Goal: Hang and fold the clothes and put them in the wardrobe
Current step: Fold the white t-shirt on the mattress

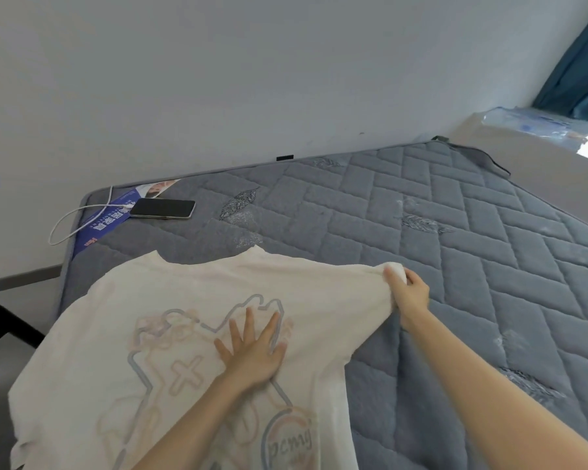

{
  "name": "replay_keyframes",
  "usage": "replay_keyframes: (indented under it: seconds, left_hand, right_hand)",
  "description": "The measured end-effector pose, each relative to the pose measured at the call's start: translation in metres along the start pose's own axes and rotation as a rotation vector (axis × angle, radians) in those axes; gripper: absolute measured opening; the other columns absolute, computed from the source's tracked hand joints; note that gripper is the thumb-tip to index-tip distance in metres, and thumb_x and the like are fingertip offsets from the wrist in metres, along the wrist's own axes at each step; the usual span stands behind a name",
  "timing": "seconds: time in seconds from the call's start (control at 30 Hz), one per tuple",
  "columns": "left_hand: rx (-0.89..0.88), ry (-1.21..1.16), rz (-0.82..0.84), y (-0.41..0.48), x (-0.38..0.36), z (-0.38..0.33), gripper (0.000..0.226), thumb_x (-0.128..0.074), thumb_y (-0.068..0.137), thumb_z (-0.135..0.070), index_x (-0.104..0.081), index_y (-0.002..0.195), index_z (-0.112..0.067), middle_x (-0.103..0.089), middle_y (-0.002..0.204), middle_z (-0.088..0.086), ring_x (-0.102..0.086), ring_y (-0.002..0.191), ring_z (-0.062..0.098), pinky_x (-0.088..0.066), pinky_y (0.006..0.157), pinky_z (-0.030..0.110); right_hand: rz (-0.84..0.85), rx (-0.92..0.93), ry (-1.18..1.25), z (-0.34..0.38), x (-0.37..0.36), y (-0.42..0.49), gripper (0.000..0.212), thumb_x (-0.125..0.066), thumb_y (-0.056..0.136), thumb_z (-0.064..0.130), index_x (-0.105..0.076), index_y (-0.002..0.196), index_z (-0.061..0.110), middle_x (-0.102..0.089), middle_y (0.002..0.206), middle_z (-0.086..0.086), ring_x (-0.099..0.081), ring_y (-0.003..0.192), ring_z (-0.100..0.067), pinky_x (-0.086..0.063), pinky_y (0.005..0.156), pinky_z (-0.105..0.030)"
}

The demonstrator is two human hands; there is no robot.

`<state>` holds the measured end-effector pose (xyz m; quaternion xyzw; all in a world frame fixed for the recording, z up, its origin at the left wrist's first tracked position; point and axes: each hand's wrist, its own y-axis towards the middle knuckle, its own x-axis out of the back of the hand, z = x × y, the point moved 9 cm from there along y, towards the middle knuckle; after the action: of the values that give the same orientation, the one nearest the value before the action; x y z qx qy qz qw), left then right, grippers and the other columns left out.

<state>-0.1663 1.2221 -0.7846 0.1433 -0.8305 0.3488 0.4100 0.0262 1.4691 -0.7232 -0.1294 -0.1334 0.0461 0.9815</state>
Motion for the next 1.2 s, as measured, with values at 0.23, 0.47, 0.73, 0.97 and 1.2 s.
replay_keyframes:
  seconds: [0.23,0.47,0.73,0.97,1.2]
  left_hand:
    - [-0.011,0.017,0.035,-0.006,-0.026,-0.004,0.063,-0.028,0.096,-0.056,0.013,0.143,-0.050,0.033,0.152,-0.001,0.031,0.138,0.033,0.012,0.108,0.060]
    - [-0.057,-0.023,-0.026,-0.014,-0.025,-0.013,0.062,-0.028,0.097,-0.053,0.010,0.144,-0.048,0.032,0.152,-0.002,0.030,0.139,0.026,0.015,0.109,0.057]
    - [-0.119,-0.082,-0.080,-0.021,0.000,-0.034,0.058,-0.030,0.098,-0.048,0.004,0.144,-0.051,0.028,0.154,-0.005,0.029,0.140,0.021,0.018,0.109,0.053]
    - [-0.143,-0.106,-0.098,-0.030,0.006,-0.051,0.055,-0.029,0.100,-0.043,0.001,0.145,-0.050,0.025,0.155,-0.004,0.027,0.141,0.021,0.015,0.111,0.053]
    - [-0.153,-0.091,-0.085,-0.037,0.006,-0.057,0.054,-0.028,0.100,-0.042,0.000,0.145,-0.050,0.020,0.157,-0.004,0.024,0.142,0.021,0.012,0.112,0.052]
  right_hand:
    - [0.269,-0.261,0.093,-0.078,-0.002,-0.011,0.025,-0.042,0.088,-0.008,-0.063,0.084,0.005,-0.058,0.078,-0.007,-0.051,0.075,-0.018,-0.047,0.069,-0.024]
    - [0.532,-0.145,-0.086,-0.071,-0.026,-0.026,0.007,-0.055,0.093,0.017,-0.059,0.090,0.013,-0.057,0.091,-0.006,-0.049,0.090,-0.018,-0.042,0.085,-0.028]
    - [0.292,0.103,0.145,-0.010,0.006,-0.037,0.014,-0.055,0.096,0.019,-0.051,0.086,0.010,-0.060,0.079,-0.006,-0.058,0.068,-0.015,-0.056,0.055,-0.024]
    - [0.096,0.410,-0.047,0.031,0.036,-0.047,0.021,-0.043,0.101,0.030,-0.050,0.093,0.012,-0.051,0.067,-0.002,-0.040,0.059,-0.010,-0.036,0.058,-0.026]
    - [-0.005,0.355,-0.336,0.019,0.049,-0.048,0.021,-0.035,0.101,0.028,-0.046,0.097,0.011,-0.060,0.086,-0.011,-0.054,0.075,-0.024,-0.040,0.064,-0.034]
